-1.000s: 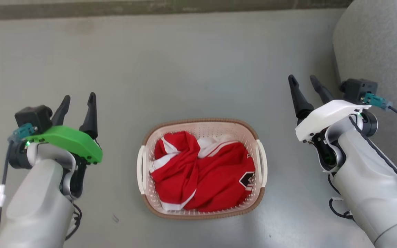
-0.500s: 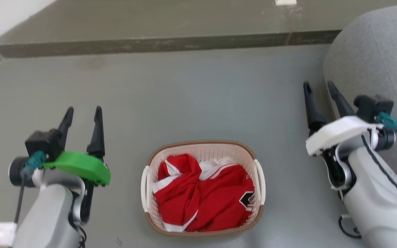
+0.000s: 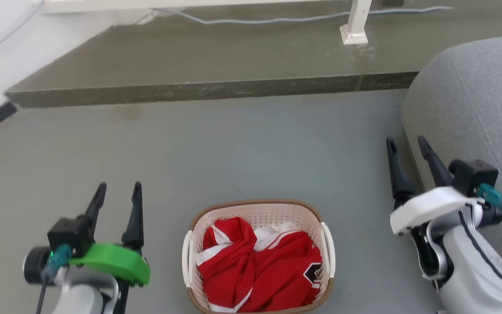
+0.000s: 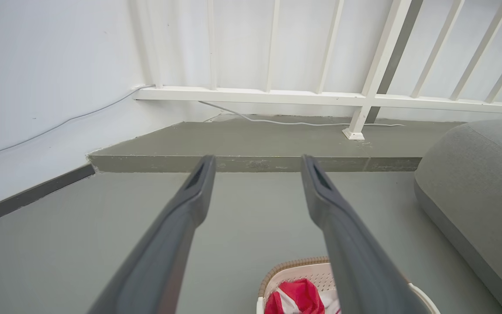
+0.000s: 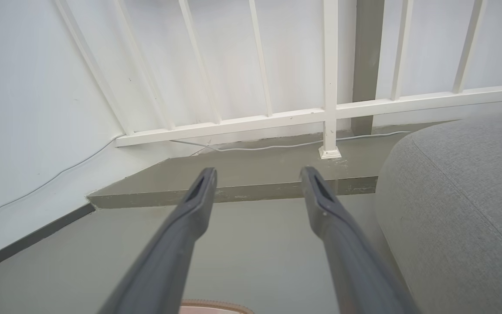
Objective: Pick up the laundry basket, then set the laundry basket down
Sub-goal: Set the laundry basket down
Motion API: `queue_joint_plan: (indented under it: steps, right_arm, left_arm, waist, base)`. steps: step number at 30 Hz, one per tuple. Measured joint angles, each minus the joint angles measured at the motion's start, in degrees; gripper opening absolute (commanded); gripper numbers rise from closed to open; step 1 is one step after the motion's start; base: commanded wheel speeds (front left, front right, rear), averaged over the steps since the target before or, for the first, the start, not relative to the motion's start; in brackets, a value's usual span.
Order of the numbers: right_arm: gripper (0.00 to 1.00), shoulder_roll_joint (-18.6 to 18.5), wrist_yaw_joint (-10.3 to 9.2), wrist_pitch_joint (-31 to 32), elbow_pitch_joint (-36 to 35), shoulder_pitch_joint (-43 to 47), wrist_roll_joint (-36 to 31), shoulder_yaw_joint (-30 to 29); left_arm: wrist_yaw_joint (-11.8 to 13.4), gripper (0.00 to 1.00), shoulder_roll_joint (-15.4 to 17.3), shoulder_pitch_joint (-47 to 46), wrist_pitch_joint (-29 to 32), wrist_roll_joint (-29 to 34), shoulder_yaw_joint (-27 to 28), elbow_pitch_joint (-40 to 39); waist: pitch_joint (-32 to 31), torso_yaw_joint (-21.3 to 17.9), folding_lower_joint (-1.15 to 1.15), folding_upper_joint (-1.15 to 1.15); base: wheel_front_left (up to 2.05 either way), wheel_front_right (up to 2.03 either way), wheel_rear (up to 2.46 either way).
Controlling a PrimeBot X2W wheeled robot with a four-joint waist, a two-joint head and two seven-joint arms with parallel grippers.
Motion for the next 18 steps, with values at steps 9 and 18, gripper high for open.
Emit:
queue_joint_plan:
  steps: [9, 18]
  right_arm:
    - [1.0, 0.0, -0.56, 0.0, -2.7, 6.6, -0.8, -0.7]
    - [1.0, 0.0, -1.09, 0.0, -5.3, 9.7, -1.8, -1.2]
  left_arm:
    - [0.6, 1.0, 0.0, 6.6, 0.0, 0.5, 0.7, -3.0]
    - [1.0, 1.0, 0.0, 9.5, 0.0, 1.3, 1.8, -5.4]
  waist:
    - [-2.1, 0.0, 0.0, 0.0]
    - [-2.6, -0.2, 0.0, 0.0]
  base:
    - [0.0, 0.0, 0.0]
    - [0.0, 0.0, 0.0]
